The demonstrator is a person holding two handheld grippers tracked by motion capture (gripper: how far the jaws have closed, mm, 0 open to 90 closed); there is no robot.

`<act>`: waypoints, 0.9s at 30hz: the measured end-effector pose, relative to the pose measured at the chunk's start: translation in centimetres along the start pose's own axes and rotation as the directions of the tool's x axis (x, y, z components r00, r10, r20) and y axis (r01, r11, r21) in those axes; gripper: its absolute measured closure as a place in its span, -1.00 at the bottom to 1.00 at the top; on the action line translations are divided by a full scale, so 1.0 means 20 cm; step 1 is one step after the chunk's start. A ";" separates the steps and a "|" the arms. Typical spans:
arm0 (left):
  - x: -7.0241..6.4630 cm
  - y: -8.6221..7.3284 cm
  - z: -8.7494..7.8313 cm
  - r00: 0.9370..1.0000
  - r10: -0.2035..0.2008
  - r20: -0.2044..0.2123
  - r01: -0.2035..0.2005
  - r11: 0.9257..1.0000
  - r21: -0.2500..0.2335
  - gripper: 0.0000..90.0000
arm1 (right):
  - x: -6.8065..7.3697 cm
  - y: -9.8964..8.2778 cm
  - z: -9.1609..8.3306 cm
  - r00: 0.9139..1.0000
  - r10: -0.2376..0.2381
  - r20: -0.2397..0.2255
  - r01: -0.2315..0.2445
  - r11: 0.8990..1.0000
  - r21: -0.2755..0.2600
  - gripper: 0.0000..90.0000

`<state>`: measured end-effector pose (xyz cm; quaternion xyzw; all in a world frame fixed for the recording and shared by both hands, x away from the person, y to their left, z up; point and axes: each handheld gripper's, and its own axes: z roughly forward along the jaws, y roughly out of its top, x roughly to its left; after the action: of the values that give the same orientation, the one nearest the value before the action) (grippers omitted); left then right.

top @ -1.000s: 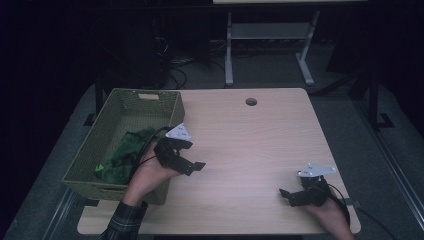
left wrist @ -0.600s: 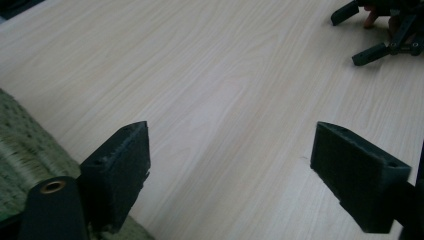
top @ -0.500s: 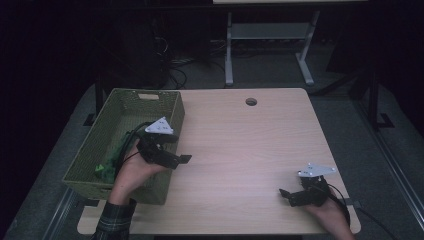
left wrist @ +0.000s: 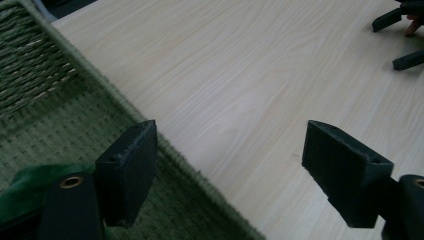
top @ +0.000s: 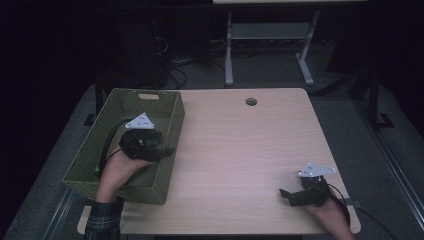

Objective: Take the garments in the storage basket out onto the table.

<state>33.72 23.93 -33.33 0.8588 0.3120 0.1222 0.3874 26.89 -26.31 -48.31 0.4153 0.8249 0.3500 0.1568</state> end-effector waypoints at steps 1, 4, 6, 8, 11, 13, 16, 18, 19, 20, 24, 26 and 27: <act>0.01 -0.01 -0.01 1.000 -0.005 0.001 0.005 1.000 -0.001 -0.49 | 0.00 0.00 0.00 1.000 0.000 0.000 0.000 1.000 0.000 -0.94; 0.04 -0.03 -0.02 1.000 -0.017 -0.008 0.017 1.000 -0.001 -0.46 | 0.00 0.00 0.00 1.000 0.000 0.000 0.000 1.000 0.000 -0.94; 0.06 -0.03 -0.03 1.000 -0.024 -0.015 0.024 1.000 -0.004 -0.42 | 0.00 0.00 0.00 1.000 0.000 0.000 0.000 1.000 0.000 -0.94; 0.07 -0.05 -0.04 0.999 -0.028 -0.023 0.028 1.000 -0.005 -0.37 | 0.00 0.00 0.00 1.000 0.001 0.000 -0.001 1.000 0.000 -0.94; 0.10 -0.06 -0.05 0.999 -0.026 -0.032 0.026 1.000 0.005 -0.27 | 0.00 0.00 0.00 1.000 0.000 0.000 0.000 1.000 0.000 -0.94; 0.11 -0.07 -0.06 0.999 -0.025 -0.037 0.025 1.000 0.011 -0.17 | 0.00 0.00 0.00 1.000 0.000 0.000 0.000 1.000 0.000 -0.94; 0.15 -0.10 -0.07 0.998 -0.038 -0.058 0.039 0.999 0.018 -0.08 | 0.00 0.00 0.00 1.000 0.001 0.000 -0.001 1.000 0.000 -0.94; 0.17 -0.11 -0.08 0.997 -0.039 -0.069 0.041 0.999 0.031 -0.02 | 0.00 0.00 0.00 1.000 0.001 0.000 -0.001 1.000 0.000 -0.94; 0.18 -0.12 -0.09 0.996 -0.047 -0.076 0.050 0.998 0.038 0.03 | 0.00 0.00 0.00 1.000 0.001 0.000 -0.001 1.000 0.000 -0.94; 0.19 -0.13 -0.09 0.995 -0.050 -0.081 0.053 0.998 0.038 0.06 | 0.00 0.00 0.00 1.000 0.001 0.000 -0.001 1.000 0.000 -0.94; 0.23 -0.17 -0.11 0.992 -0.060 -0.112 0.065 0.997 0.048 0.16 | 0.00 0.00 0.00 1.000 0.000 0.000 0.000 1.000 0.000 -0.94; 0.24 -0.18 -0.12 0.989 -0.069 -0.127 0.076 0.996 0.047 0.18 | 0.00 0.00 0.00 1.000 0.000 0.000 0.000 1.000 0.000 -0.94; 0.26 -0.19 -0.13 0.988 -0.068 -0.138 0.076 0.996 0.050 0.18 | 0.00 0.00 0.00 1.000 0.001 0.000 -0.001 1.000 0.001 -0.94</act>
<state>34.85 30.62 -34.64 0.8470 0.3717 0.1578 0.3458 26.88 -26.31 -48.30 0.4158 0.8247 0.3498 0.1565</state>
